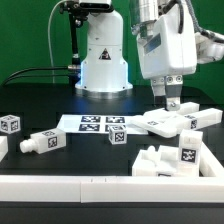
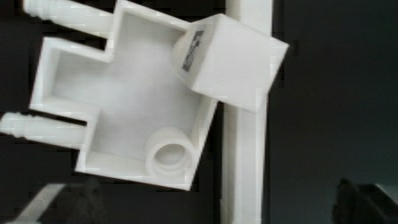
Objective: Assemble chair
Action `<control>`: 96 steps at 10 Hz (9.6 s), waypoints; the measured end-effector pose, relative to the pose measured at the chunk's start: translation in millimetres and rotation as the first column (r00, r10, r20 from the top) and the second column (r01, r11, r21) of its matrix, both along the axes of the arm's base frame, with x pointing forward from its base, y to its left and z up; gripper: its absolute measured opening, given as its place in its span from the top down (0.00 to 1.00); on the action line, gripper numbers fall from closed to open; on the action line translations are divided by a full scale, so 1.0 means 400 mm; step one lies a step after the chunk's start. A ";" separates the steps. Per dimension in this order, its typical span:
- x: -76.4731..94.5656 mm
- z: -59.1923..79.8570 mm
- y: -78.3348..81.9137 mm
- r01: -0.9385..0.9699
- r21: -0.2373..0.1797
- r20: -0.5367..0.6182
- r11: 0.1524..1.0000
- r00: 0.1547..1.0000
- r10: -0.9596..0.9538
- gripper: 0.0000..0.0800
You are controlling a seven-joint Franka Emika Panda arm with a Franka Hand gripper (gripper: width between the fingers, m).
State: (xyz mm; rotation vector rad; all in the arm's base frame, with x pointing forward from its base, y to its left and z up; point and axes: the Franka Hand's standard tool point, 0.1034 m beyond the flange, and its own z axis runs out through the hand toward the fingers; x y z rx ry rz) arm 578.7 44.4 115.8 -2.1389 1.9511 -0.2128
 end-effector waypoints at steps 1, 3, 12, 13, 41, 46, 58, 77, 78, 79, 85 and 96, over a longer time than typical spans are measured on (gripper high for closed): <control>-0.021 -0.008 -0.046 -0.110 -0.030 -0.004 0.994 0.994 0.110 0.19; -0.064 -0.033 -0.121 -0.254 -0.076 -0.029 0.964 0.967 0.253 0.19; -0.122 -0.096 -0.223 -0.604 -0.181 -0.107 0.776 0.796 0.595 0.19; -0.123 -0.097 -0.222 -0.666 -0.193 -0.116 0.720 0.745 0.657 0.19; -0.351 -0.243 -0.453 0.347 -0.022 -0.066 -0.937 -0.936 -0.345 0.19; -0.363 -0.262 -0.467 0.286 -0.014 -0.049 -0.958 -0.957 -0.285 0.42; -0.332 -0.229 -0.420 -0.873 0.167 -0.136 -0.459 -0.481 0.866 0.65; -0.270 -0.222 -0.425 -0.658 0.750 -0.173 0.070 -0.092 0.981 0.19; -0.258 -0.232 -0.429 -0.678 0.732 -0.170 0.061 -0.096 0.981 0.19; -0.262 -0.230 -0.431 -0.678 0.733 -0.170 0.063 -0.094 0.981 0.19; -0.290 -0.264 -0.428 -0.609 0.774 -0.252 0.170 -0.051 0.966 0.34; -0.165 -0.088 -0.304 -0.922 0.372 -0.286 0.104 -0.008 0.958 0.64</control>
Offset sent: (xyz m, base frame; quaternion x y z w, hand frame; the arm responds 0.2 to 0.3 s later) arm -0.0070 0.0070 -0.0024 0.0148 0.0574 -0.0383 0.9975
